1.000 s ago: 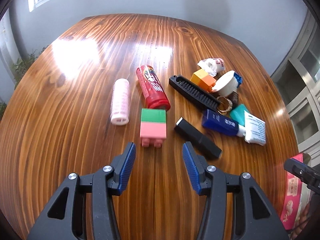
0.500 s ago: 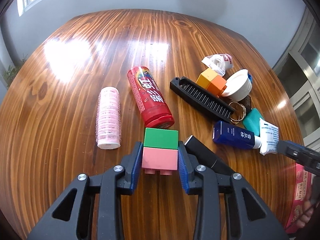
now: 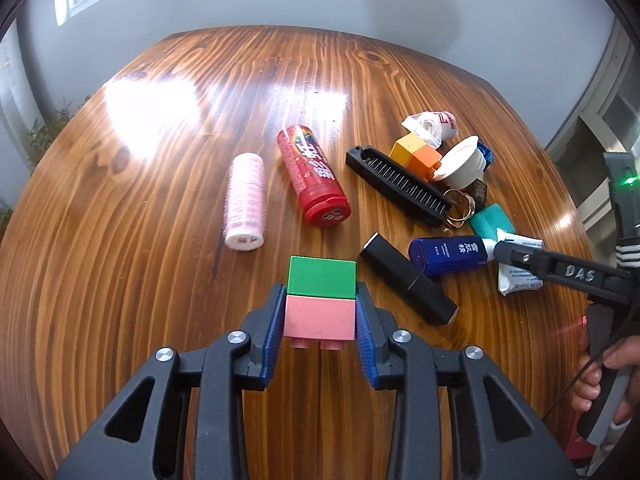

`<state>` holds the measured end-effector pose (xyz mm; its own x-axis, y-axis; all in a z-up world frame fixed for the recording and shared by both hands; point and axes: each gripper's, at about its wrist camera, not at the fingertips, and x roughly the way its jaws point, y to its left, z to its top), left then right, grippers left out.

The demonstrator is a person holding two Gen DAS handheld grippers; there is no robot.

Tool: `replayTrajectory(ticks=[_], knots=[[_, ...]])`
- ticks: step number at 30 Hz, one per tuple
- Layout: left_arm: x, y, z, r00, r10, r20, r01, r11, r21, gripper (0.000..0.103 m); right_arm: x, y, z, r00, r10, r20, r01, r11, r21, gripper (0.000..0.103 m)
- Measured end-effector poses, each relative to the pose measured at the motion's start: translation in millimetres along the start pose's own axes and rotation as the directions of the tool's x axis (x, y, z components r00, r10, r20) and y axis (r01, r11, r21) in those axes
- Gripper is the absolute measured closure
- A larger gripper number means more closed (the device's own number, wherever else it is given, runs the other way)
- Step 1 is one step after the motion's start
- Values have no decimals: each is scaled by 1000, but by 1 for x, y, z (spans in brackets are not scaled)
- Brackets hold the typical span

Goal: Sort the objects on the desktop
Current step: 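Grasp the green-pink brick with the left gripper while the right grasps the white packet, then carry the brick and packet to the box and open both grippers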

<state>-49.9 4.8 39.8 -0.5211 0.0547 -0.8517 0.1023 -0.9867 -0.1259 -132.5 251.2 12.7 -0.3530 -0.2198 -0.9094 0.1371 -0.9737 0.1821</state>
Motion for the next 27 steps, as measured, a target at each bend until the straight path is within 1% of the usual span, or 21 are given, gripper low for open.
replayTrajectory(ticks=[2, 3, 5, 9, 12, 14, 17, 20, 22, 27], knots=[[-8, 1, -5, 1000, 7, 8, -7, 1000, -6, 67, 0, 5, -4, 1000, -19, 5, 19, 999, -40, 21], [-12, 1, -7, 1000, 10, 13, -10, 1000, -9, 67, -1, 6, -6, 1000, -26, 9, 27, 998, -53, 27], [-20, 2, -11, 1000, 17, 22, -16, 1000, -13, 67, -3, 8, -9, 1000, -29, 9, 29, 997, -68, 30], [-30, 2, -19, 999, 34, 31, -33, 999, -24, 67, -11, 8, -21, 999, -32, 5, 32, 995, -94, 31], [-38, 0, -27, 998, 46, 30, -45, 998, -38, 67, -29, 7, -32, 1000, 9, 15, -8, 996, -86, 31], [-42, -6, -33, 998, 49, 30, -48, 998, -30, 67, -46, 5, -40, 999, 28, 31, -26, 996, -82, 31], [-51, -23, -41, 999, 39, 38, -39, 999, -2, 67, -78, 0, -52, 996, 64, 67, -58, 994, -91, 31], [-60, -45, -46, 999, 17, 48, -18, 999, 35, 67, -108, -12, -67, 992, 79, 103, -70, 994, -86, 31], [-66, -63, -50, 999, -4, 51, 1, 998, 63, 67, -120, -21, -66, 990, 76, 120, -67, 995, -78, 31], [-79, -118, -56, 996, -71, 53, 62, 986, 155, 67, -157, -63, -101, 987, 32, 160, -26, 999, -39, 31]])
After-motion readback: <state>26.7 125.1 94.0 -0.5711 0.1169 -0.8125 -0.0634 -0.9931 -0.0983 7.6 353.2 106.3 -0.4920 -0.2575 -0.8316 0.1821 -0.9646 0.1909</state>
